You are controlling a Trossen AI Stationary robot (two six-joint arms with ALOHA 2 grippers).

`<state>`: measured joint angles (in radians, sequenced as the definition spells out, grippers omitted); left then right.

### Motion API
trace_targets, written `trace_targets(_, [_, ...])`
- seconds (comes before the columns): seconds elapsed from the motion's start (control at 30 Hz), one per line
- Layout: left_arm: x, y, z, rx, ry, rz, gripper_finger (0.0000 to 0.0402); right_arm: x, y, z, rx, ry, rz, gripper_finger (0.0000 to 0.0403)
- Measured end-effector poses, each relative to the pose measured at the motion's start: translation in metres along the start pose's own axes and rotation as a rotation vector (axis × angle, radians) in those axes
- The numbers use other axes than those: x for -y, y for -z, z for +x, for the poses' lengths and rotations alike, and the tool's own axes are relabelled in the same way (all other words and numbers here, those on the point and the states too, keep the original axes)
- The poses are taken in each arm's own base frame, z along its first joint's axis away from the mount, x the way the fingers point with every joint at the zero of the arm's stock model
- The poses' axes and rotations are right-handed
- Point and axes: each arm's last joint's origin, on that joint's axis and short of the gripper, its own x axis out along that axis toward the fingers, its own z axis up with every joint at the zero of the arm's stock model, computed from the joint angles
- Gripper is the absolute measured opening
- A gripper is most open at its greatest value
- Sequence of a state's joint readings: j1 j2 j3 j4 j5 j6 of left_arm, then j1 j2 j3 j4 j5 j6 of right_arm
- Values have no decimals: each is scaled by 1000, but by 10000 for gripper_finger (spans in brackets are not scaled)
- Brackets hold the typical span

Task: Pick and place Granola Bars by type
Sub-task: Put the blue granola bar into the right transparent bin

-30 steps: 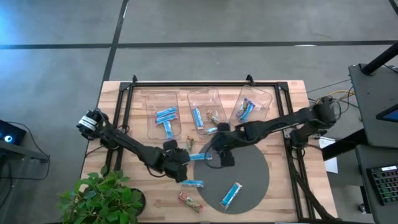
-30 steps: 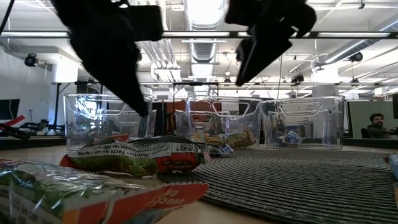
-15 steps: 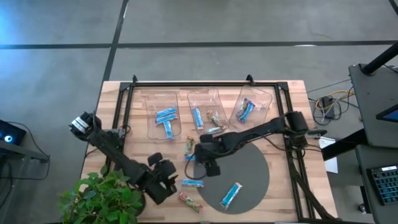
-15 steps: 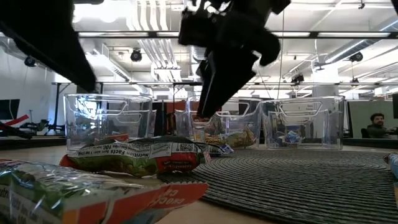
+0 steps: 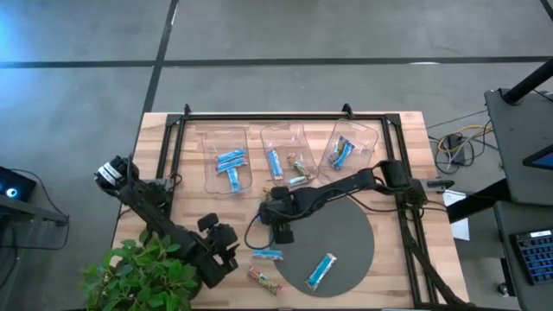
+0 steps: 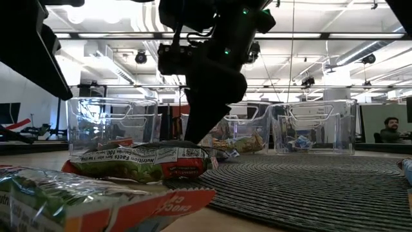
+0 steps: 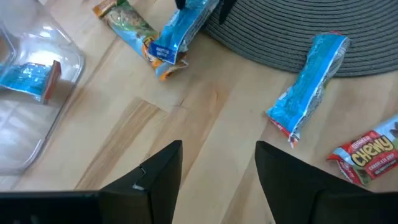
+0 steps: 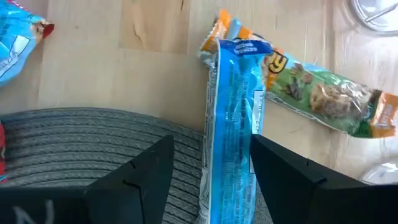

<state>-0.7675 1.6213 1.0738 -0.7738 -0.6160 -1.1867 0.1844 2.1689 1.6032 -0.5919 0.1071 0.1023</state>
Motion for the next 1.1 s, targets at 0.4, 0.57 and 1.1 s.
trace_targets(0.4, [-7, 3, 0, 37, -19, -19, 186, 7, 0, 3, 18, 156, 43, 203])
trace_targets(0.57, [-8, 2, 0, 49, -28, -18, 186, 5, 4, 16, -23, 83, 52, 203])
trace_targets(1.1, [-9, 1, 0, 83, -44, -54, 186, 8, 0, -4, -58, 65, 53, 78])
